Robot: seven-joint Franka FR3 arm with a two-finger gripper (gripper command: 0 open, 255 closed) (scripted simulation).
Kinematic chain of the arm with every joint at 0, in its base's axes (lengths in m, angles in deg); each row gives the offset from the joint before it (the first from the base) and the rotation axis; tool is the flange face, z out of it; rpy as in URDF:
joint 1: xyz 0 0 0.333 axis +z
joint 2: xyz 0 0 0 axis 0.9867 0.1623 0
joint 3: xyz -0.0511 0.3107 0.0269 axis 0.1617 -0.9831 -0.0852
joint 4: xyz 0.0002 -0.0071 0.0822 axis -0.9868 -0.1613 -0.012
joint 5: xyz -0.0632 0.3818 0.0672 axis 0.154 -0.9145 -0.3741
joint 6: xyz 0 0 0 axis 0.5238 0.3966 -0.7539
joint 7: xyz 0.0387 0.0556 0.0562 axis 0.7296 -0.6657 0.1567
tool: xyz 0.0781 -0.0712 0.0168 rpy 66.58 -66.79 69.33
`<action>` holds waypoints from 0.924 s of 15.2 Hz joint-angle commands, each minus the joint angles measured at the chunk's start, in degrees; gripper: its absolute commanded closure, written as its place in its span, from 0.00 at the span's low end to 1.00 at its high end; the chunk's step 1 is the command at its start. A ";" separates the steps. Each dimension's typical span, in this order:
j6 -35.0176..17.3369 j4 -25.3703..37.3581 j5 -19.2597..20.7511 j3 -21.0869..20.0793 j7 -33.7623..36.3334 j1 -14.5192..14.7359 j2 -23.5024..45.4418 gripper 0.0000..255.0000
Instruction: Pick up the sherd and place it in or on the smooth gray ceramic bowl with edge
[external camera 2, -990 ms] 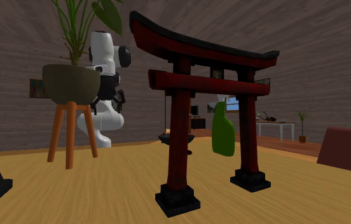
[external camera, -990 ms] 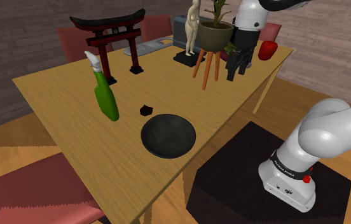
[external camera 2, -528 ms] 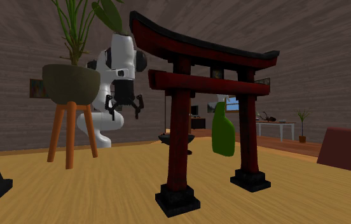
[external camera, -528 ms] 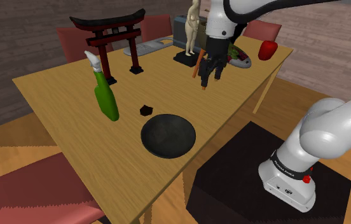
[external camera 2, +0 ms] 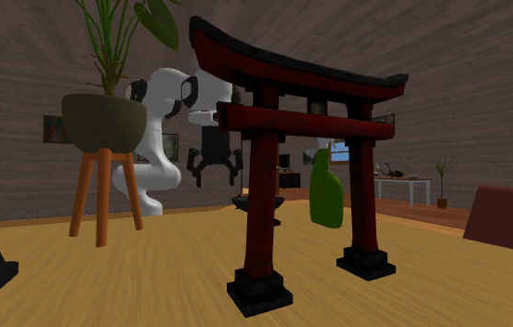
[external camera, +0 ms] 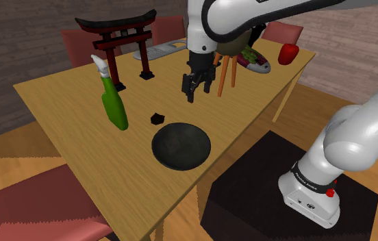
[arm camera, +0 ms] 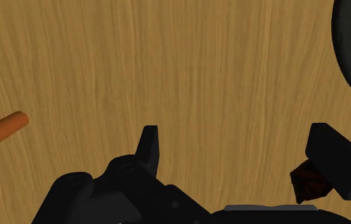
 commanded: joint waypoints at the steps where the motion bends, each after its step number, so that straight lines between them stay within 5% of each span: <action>1: -1.08 3.17 1.20 -1.69 2.39 0.54 4.08 0.00; 11: -2.43 22.82 11.74 -6.52 14.03 5.59 26.22 0.00; 14: -3.81 22.19 12.15 -6.38 14.36 5.87 27.04 0.00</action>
